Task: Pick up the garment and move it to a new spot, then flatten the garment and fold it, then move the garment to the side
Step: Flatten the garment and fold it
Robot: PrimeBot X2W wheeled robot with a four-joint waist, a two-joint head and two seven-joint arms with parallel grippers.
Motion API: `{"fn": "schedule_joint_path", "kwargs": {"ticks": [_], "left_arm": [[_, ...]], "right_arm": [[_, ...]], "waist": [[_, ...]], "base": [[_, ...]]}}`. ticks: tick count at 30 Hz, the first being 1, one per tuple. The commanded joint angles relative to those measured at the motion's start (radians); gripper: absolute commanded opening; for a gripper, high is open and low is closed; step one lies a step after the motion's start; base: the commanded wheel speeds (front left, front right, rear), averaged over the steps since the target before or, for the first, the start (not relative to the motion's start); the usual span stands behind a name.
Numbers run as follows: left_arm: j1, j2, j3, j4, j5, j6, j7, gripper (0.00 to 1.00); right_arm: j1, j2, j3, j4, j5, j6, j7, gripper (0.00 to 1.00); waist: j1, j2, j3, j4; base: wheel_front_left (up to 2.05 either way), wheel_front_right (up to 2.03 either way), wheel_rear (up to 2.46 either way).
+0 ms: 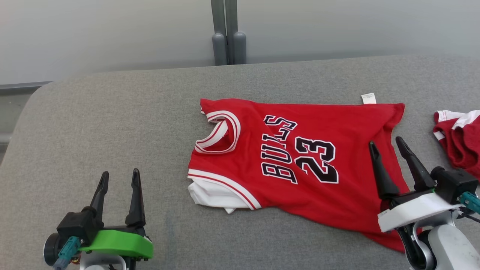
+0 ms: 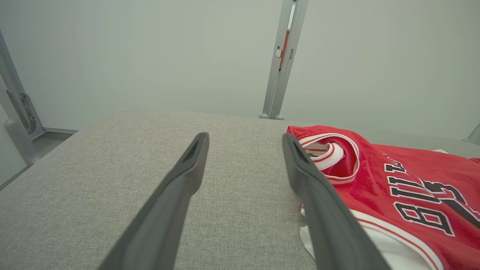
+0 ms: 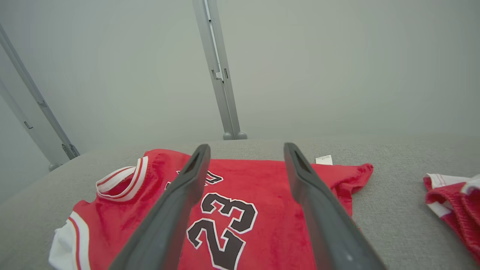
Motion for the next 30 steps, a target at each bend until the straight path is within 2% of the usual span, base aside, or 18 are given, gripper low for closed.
{"fn": "schedule_joint_path", "kwargs": {"ticks": [1, 7, 13, 24, 30], "left_arm": [[-0.009, 0.000, -0.001, 0.003, -0.014, 0.003, -0.003, 1.00], [0.001, -0.002, -0.008, 0.008, -0.015, 0.001, -0.006, 1.00], [-0.001, 0.003, -0.027, 0.013, -0.016, -0.008, 0.003, 1.00], [-0.021, 0.017, -0.161, 0.092, -0.114, -0.043, 0.202, 1.00], [-0.060, 0.003, -0.228, 0.177, -0.192, -0.046, 0.255, 1.00]], "right_arm": [[-0.013, 0.015, -0.025, 0.025, -0.019, 0.000, -0.010, 1.00], [-0.023, 0.058, -0.053, 0.077, -0.049, 0.000, -0.017, 1.00], [-0.039, 0.066, -0.040, 0.080, -0.054, 0.000, -0.017, 1.00], [-0.056, 0.059, -0.048, 0.063, -0.061, 0.000, -0.017, 1.00], [-0.068, 0.061, -0.041, 0.072, -0.063, 0.000, -0.017, 1.00]], "waist": [[0.0000, 0.0000, -0.003, 0.003], [0.0000, 0.0000, -0.005, 0.003], [0.0000, 0.0000, -0.003, -0.006], [0.0000, 0.0000, 0.019, -0.045], [0.0000, 0.0000, 0.043, -0.076]], "base": [[0.00, 0.00, 0.00], [0.00, 0.00, 0.00], [0.00, 0.00, 0.00], [0.00, 0.00, 0.00], [0.00, 0.00, 0.00]]}}
